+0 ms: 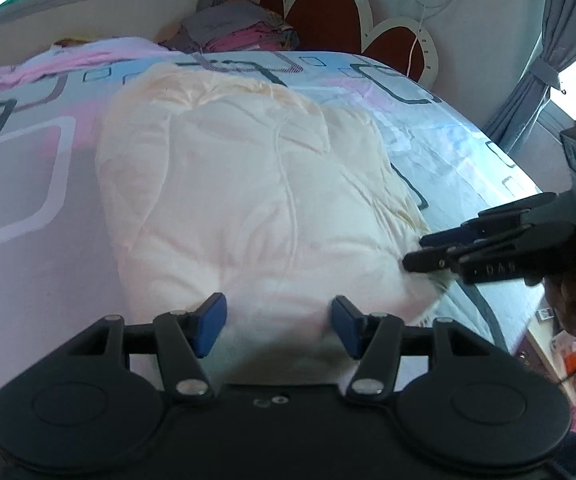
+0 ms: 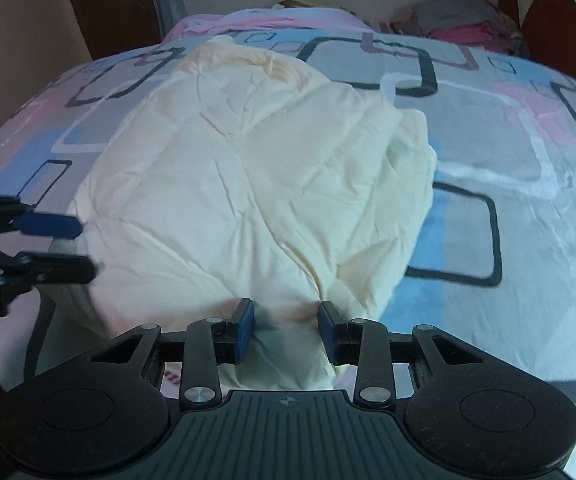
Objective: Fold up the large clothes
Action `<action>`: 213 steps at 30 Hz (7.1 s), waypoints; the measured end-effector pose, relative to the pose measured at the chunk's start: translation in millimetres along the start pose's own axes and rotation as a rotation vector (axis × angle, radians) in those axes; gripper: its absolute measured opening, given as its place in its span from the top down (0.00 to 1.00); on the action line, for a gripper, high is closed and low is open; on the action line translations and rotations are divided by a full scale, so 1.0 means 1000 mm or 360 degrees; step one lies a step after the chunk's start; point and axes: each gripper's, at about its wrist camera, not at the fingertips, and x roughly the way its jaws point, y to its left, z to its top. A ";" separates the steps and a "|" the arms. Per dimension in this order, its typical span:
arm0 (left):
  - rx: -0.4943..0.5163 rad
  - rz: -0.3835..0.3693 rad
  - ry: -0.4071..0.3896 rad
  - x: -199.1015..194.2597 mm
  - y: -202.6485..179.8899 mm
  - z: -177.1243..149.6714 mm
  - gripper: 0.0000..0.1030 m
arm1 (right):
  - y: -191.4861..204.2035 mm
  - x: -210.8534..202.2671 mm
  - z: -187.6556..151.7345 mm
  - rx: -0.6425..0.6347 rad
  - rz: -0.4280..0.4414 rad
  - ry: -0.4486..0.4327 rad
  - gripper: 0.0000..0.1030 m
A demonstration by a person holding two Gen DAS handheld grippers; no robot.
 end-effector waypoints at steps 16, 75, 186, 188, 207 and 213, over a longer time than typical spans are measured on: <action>-0.0844 -0.0205 -0.0196 0.021 0.107 0.010 0.11 | -0.134 0.044 -0.001 0.1148 0.0639 -0.0168 0.00; -0.0701 -0.0522 -0.0490 -0.101 0.318 0.006 0.36 | 0.182 0.123 0.155 0.0280 0.0890 -0.0229 0.47; -0.0233 0.0733 -0.0532 -0.218 0.116 -0.145 0.00 | 0.307 0.023 -0.030 -0.0009 0.0156 -0.0464 0.01; -0.0208 0.0799 -0.0568 -0.224 0.103 -0.146 0.00 | 0.310 0.014 -0.036 -0.0045 0.0119 -0.0554 0.00; -0.0334 0.0783 -0.0576 -0.275 0.043 -0.209 0.00 | 0.350 -0.045 -0.108 0.0046 -0.0070 -0.0607 0.00; -0.0282 0.0762 -0.0612 -0.281 0.028 -0.211 0.00 | 0.358 -0.058 -0.120 0.0032 -0.0085 -0.0646 0.00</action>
